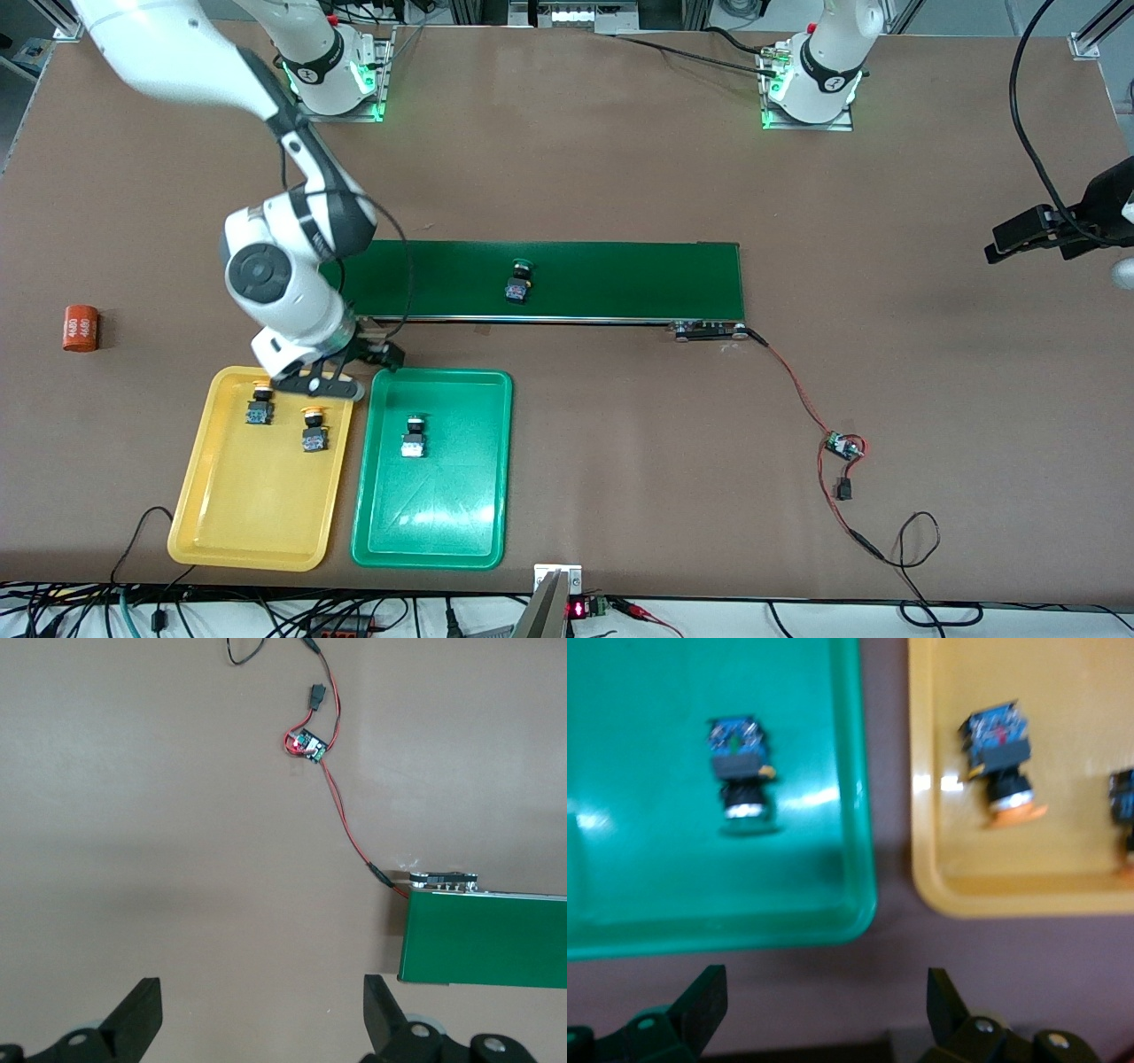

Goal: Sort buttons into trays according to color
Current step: 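Move the right gripper back to the last button on the belt, then grasp the last button on the belt with the right gripper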

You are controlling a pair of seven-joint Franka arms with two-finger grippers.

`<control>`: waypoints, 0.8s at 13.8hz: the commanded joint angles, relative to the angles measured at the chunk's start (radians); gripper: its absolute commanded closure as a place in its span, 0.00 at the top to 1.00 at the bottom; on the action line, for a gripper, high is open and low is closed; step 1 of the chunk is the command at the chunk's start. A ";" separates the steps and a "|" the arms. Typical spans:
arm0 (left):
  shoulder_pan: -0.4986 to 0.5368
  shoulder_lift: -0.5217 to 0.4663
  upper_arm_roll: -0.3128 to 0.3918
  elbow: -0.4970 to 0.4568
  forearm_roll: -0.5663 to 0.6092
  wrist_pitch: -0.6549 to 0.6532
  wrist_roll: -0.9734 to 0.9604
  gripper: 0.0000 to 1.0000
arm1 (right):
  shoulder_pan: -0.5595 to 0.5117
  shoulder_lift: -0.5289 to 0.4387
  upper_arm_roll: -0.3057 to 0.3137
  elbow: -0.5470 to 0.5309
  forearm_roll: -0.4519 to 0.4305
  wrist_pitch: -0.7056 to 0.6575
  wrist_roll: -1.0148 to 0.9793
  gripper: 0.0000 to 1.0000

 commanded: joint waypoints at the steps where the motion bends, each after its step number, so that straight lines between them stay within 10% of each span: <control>1: 0.017 -0.019 -0.030 -0.006 0.020 -0.017 -0.005 1.00 | -0.012 -0.123 0.088 -0.133 -0.002 -0.041 0.163 1.00; 11: 0.027 -0.025 -0.042 -0.007 0.022 -0.019 -0.006 1.00 | 0.026 -0.147 0.241 -0.272 -0.010 0.100 0.447 1.00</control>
